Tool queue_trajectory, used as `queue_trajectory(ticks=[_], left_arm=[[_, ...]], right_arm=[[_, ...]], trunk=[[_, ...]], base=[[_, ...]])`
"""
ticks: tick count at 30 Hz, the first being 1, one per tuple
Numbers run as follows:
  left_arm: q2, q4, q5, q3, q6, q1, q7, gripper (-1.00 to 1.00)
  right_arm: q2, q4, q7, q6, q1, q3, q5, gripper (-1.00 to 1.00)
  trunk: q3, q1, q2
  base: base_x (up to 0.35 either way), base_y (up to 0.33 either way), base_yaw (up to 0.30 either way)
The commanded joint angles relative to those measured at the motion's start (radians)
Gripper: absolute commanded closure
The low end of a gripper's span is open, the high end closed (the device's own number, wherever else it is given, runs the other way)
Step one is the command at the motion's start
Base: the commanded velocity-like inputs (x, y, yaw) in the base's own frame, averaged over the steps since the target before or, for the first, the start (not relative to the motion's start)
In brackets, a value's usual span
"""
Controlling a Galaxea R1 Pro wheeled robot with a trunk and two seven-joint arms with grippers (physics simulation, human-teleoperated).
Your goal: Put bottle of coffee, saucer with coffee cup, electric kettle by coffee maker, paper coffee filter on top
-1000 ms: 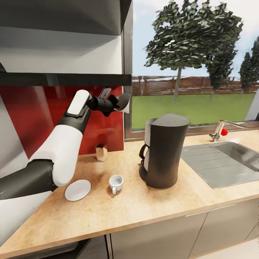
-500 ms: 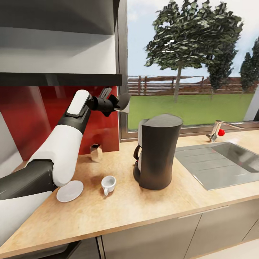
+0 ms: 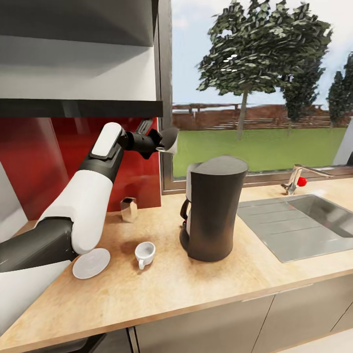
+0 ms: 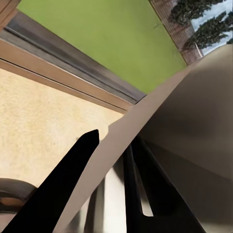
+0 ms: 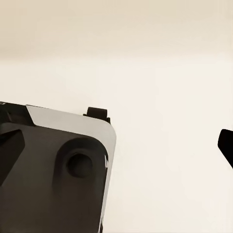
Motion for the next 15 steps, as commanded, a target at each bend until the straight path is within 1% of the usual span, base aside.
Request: queue_trajectory(ticks=[1, 3, 5, 9, 15], left_arm=[[-0.001, -0.002, 0.019, 0.006, -0.006, -0.001, 0.005, 1.0], [-0.001, -0.002, 0.019, 0.005, -0.005, -0.001, 0.005, 1.0], [-0.001, -0.002, 0.019, 0.005, -0.004, -0.001, 0.005, 1.0], [-0.001, -0.001, 0.019, 0.005, 0.018, -0.002, 0.004, 1.0], [-0.001, -0.001, 0.019, 0.004, 0.026, -0.002, 0.004, 1.0]], right_arm=[[0.0, 0.0, 0.0, -0.003, -0.001, 0.005, 0.002, -1.0], [0.0, 0.001, 0.0, -0.003, -0.001, 0.005, 0.002, -1.0], [0.0, 0.001, 0.0, -0.003, -0.001, 0.005, 0.002, -1.0], [0.0, 0.001, 0.0, -0.003, -0.001, 0.005, 0.002, -1.0], [0.0, 0.0, 0.0, -0.003, -0.001, 0.005, 0.002, -1.0]], trunk=[[-0.001, 0.0, -0.001], [-0.001, 0.0, -0.001], [-0.001, 0.0, -0.001], [-0.001, 0.0, -0.001], [-0.001, 0.0, -0.001]], base=[[0.019, -0.007, 0.0], [0.052, -0.005, 0.0], [0.156, -0.003, 0.0], [0.151, -0.001, 0.0], [0.02, -0.012, 0.0]])
